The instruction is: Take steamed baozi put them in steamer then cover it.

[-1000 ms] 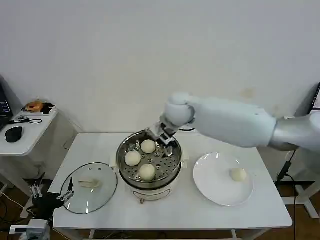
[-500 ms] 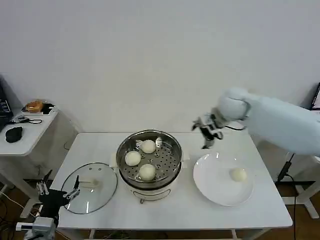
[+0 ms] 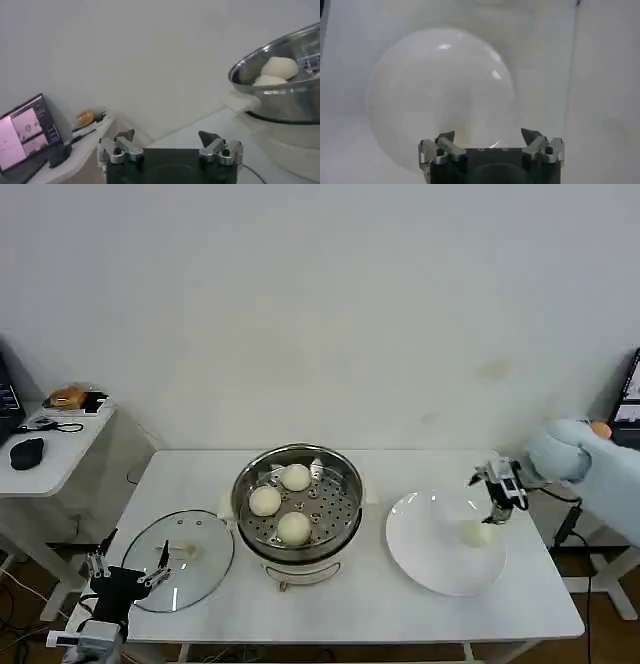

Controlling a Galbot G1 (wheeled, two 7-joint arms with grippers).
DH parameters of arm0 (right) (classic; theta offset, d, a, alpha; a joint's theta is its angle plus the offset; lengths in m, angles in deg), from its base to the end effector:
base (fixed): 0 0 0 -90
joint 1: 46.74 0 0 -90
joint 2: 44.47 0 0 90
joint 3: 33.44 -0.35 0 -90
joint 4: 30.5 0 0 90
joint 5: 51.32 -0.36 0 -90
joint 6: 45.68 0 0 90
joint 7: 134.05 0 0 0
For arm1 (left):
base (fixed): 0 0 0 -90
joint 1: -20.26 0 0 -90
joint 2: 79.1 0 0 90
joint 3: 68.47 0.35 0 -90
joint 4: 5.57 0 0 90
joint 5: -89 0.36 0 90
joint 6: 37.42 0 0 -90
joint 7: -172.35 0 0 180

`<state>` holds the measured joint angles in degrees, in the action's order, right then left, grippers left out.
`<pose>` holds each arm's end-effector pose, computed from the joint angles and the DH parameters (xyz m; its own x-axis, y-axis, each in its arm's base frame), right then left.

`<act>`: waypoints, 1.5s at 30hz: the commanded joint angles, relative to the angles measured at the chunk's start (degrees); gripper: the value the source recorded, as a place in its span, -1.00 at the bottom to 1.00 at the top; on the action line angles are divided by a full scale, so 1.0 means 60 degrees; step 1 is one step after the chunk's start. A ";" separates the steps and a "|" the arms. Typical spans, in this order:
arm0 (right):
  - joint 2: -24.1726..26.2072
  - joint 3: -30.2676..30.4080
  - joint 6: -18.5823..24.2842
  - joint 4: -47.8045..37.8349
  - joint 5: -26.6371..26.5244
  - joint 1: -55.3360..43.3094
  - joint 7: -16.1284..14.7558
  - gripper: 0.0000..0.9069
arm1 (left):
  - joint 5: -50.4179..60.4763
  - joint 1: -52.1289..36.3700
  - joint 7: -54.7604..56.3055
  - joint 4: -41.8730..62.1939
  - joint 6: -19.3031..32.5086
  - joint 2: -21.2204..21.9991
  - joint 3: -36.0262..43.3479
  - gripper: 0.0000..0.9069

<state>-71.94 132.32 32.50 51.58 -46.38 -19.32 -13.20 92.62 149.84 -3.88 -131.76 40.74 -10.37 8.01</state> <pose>0.4762 -0.1951 -0.1482 -0.3012 -0.0890 0.9494 -0.9472 -0.0865 -0.3086 0.1518 0.1132 -0.2597 -0.9782 -0.1180 0.1711 -0.0196 0.8718 0.4895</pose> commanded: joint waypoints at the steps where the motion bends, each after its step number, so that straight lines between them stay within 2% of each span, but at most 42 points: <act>1: 0.0293 -0.1964 0.0156 -0.0611 0.0928 0.2574 0.0032 1.00 | -0.0001 0.0031 0.0002 -0.0009 0.0001 0.0005 0.0005 1.00; 16: -0.1433 -0.1683 0.0420 -0.2264 0.1347 0.2282 0.0082 1.00 | -0.0035 0.0061 -0.0004 0.0149 0.0005 0.0050 -0.0229 1.00; 25: -0.1880 -0.1561 0.0387 -0.2560 0.1474 0.2230 0.0037 1.00 | -0.0039 -0.0005 -0.0003 0.0217 -0.0010 0.0053 -0.0231 1.00; 32: -0.1882 -0.1507 0.0214 -0.2572 0.1559 0.2149 -0.0028 0.67 | -0.0044 -0.0014 0.0002 0.0239 -0.0004 0.0059 -0.0262 1.00; 37: -0.1875 -0.1516 0.0139 -0.2548 0.1580 0.2117 -0.0020 0.58 | -0.0032 -0.0006 0.0006 0.0236 0.0002 0.0094 -0.0236 1.00; 40: -0.1858 -0.1512 0.0095 -0.2506 0.1556 0.2108 -0.0062 0.42 | -0.0037 0.0008 0.0004 0.0201 0.0004 0.0093 -0.0261 1.00; 45: -0.1750 -0.1516 0.0003 -0.2370 0.1489 0.2017 -0.0087 0.38 | -0.0035 0.0065 0.0005 0.0099 0.0001 0.0115 -0.0278 1.00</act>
<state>-82.29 123.33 32.91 37.33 -37.36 -7.00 -13.56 92.38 150.16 -3.85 -130.97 40.75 -9.68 6.41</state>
